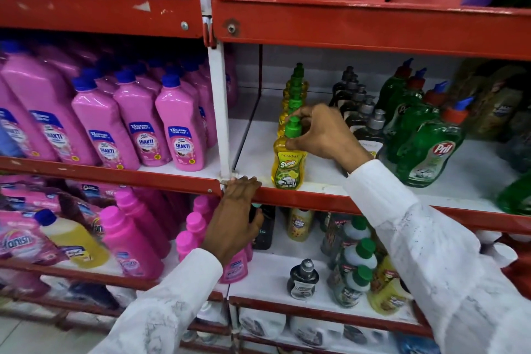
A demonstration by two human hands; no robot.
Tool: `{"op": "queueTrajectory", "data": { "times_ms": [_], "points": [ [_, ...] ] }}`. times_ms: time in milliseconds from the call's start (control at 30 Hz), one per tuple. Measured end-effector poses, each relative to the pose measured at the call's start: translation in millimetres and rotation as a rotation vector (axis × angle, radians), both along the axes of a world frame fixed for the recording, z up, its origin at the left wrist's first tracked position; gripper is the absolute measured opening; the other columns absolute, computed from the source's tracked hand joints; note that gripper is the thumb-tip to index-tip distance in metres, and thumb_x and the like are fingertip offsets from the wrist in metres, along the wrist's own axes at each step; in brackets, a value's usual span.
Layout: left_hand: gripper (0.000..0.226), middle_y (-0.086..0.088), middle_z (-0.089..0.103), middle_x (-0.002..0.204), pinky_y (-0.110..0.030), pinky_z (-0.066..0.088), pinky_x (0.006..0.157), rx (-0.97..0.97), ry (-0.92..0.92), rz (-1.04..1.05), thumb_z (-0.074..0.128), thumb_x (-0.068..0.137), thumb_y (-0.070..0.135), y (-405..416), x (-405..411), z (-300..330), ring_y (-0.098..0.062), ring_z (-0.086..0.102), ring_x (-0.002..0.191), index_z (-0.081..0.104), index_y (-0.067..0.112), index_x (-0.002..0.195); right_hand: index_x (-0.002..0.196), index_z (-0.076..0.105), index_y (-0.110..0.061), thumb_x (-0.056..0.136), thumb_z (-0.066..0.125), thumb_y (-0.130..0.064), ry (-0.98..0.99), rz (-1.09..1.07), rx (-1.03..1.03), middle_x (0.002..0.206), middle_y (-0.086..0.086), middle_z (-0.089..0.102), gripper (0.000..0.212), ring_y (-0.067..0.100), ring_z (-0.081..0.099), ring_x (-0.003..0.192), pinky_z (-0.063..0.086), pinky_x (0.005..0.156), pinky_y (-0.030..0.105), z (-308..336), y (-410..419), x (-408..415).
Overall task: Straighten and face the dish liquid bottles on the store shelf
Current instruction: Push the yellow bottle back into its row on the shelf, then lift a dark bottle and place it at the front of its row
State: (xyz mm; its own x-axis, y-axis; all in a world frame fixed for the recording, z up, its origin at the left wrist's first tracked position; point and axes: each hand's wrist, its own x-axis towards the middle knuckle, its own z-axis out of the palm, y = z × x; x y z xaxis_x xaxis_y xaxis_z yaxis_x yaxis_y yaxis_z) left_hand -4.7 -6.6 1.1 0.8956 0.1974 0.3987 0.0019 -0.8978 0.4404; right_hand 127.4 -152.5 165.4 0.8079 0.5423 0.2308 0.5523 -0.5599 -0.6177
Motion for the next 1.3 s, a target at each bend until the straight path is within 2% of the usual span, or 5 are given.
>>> {"op": "queueTrajectory", "data": {
  "times_ms": [200, 333, 767, 1033, 1300],
  "points": [
    [0.058, -0.017, 0.058, 0.127, -0.053, 0.036, 0.114, 0.127, 0.002, 0.034, 0.059, 0.079, 0.028, -25, 8, 8, -0.037, 0.048, 0.124, 0.049, 0.005, 0.131, 0.130, 0.062, -0.018, 0.067, 0.088, -0.022, -0.111, -0.038, 0.086, 0.112, -0.007, 0.069, 0.069, 0.006, 0.061, 0.088, 0.044, 0.070, 0.006, -15, -27, -17],
    [0.065, -0.015, 0.051, 0.125, -0.051, 0.035, 0.114, 0.210, 0.004, 0.032, 0.064, 0.075, 0.026, -36, 7, -1, -0.035, 0.043, 0.121, 0.043, 0.007, 0.133, 0.110, 0.070, -0.024, 0.074, 0.082, -0.016, -0.146, -0.125, 0.233, 0.093, -0.009, 0.071, 0.038, 0.012, 0.065, 0.071, 0.054, 0.067, 0.018, -75, -71, -51],
    [0.086, -0.022, 0.045, 0.139, -0.058, 0.025, 0.120, 0.353, 0.094, 0.151, 0.067, 0.070, 0.034, -50, 9, -5, -0.043, 0.034, 0.138, 0.032, 0.003, 0.143, 0.094, 0.079, -0.014, 0.065, 0.071, -0.019, 0.250, 0.011, -0.293, 0.101, 0.004, 0.078, 0.031, 0.021, 0.072, 0.090, 0.057, 0.088, 0.030, -259, -70, -50],
    [0.046, -0.012, 0.063, 0.127, -0.046, 0.042, 0.110, 0.245, -0.182, -0.054, 0.061, 0.086, 0.022, -86, 20, 3, -0.029, 0.055, 0.122, 0.056, 0.008, 0.130, 0.087, 0.077, -0.020, 0.058, 0.080, -0.023, 0.151, -0.115, -0.084, 0.084, -0.006, 0.077, 0.029, 0.005, 0.066, 0.073, 0.053, 0.069, 0.017, -185, -120, -60],
    [0.055, -0.013, 0.063, 0.135, -0.033, 0.022, 0.120, 0.188, -0.128, -0.150, 0.067, 0.083, 0.018, -117, 54, -3, -0.028, 0.052, 0.129, 0.054, 0.008, 0.135, 0.096, 0.075, -0.027, 0.057, 0.085, -0.014, -0.095, -0.191, 0.183, 0.080, -0.016, 0.072, 0.042, -0.012, 0.066, 0.078, 0.048, 0.065, 0.000, -27, -183, -62]
  ]
}}
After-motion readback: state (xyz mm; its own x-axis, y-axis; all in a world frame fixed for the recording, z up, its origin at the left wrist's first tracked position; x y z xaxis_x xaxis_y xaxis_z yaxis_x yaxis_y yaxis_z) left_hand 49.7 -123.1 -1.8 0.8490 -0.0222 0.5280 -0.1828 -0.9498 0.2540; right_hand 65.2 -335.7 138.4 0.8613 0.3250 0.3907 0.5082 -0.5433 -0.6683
